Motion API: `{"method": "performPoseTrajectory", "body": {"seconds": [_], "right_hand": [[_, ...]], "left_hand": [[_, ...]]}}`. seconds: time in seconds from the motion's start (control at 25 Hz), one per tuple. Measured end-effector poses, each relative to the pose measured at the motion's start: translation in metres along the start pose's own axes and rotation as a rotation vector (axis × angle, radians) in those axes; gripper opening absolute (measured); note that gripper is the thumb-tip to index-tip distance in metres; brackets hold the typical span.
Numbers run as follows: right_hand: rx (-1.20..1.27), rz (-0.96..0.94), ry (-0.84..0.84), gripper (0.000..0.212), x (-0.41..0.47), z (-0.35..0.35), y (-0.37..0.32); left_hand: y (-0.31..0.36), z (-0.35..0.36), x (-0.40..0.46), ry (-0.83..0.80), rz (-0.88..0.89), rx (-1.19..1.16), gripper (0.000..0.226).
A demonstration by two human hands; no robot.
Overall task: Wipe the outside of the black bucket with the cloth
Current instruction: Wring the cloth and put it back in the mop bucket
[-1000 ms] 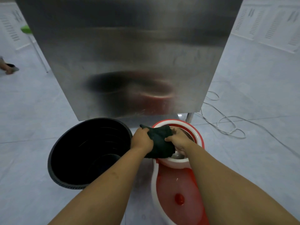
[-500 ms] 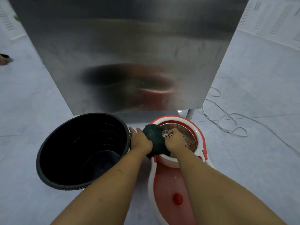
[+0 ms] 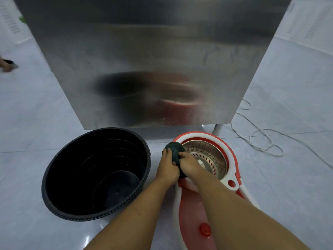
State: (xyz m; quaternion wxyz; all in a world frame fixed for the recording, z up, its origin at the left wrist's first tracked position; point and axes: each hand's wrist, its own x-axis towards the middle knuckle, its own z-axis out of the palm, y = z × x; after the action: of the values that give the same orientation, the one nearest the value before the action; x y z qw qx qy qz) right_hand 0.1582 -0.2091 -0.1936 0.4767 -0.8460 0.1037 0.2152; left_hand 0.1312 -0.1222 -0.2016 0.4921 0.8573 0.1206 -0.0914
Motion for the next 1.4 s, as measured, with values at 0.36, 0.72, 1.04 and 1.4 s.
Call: {"method": "performPoseTrajectory", "body": {"seconds": [0.36, 0.72, 1.04, 1.4], "right_hand": [[-0.454, -0.250, -0.001, 0.034, -0.031, -0.035, -0.019], [-0.665, -0.210, -0.049, 0.046, -0.164, -0.126, -0.143], [-0.729, -0.250, -0.027, 0.039, -0.285, -0.232, -0.313], [-0.888, -0.412, 0.014, 0.049, -0.388, -0.348, -0.507]], "left_hand": [[0.049, -0.041, -0.020, 0.014, 0.084, 0.119, 0.059], [0.164, -0.160, -0.125, -0.100, 0.093, 0.522, 0.056], [0.330, -0.294, -0.208, -0.137, 0.188, 0.734, 0.059], [0.504, -0.467, -0.269, -0.088, 0.171, 0.898, 0.069]]}}
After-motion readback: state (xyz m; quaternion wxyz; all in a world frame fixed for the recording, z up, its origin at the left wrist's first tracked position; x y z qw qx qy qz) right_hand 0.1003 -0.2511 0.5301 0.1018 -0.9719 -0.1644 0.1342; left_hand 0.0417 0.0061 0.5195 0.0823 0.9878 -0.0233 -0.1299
